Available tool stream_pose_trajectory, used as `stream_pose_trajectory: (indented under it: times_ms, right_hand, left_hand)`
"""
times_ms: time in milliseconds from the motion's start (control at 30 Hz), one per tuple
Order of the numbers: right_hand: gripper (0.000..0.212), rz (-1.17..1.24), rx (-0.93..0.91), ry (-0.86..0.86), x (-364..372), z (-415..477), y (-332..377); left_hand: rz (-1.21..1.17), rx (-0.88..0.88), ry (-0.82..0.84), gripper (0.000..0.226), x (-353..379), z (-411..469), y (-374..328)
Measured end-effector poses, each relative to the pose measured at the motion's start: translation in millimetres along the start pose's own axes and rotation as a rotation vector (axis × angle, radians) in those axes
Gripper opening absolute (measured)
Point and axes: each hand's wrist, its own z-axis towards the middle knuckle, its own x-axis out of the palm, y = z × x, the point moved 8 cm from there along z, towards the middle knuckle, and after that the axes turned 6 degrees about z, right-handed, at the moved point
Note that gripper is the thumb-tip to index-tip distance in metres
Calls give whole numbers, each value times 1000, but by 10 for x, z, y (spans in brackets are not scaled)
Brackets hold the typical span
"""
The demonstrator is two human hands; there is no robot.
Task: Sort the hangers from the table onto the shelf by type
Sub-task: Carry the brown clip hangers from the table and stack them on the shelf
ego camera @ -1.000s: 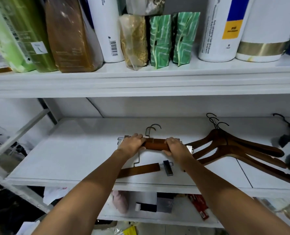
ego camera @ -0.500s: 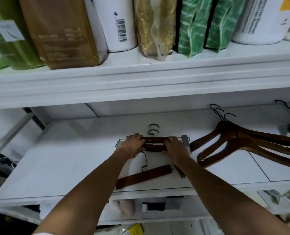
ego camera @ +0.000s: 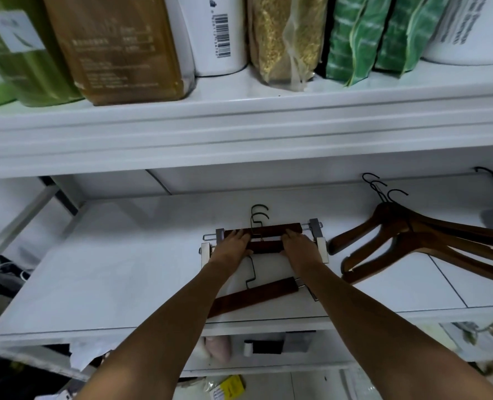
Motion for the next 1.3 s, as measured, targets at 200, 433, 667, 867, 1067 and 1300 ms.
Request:
stream_pose_trajectory:
  times_ms: [200, 433, 667, 867, 1067, 1300]
  right_hand:
    - [43, 18, -85, -188, -155, -255, -39]
    - [38, -11, -79, -249, -328, -471, -84]
    - [37, -31, -56, -261, -476, -692, -146]
    - [36, -53, -45, -206, -499, -887, -182]
    - [35, -77, -56, -193, -520, -1066, -313]
    - [33, -104, -72, -232, -801, -1091, -409]
  left_hand:
    - [32, 3, -187, 49, -58, -203, -33]
    - [19, 145, -193, 40, -69, -576, -487]
    - [176, 71, 46, 53, 129, -786, -609]
    - [137, -91, 151, 57, 207, -950, -405]
    - [47, -107, 165, 49, 218, -997, -423]
    - [35, -105, 101, 49, 9, -1076, -537]
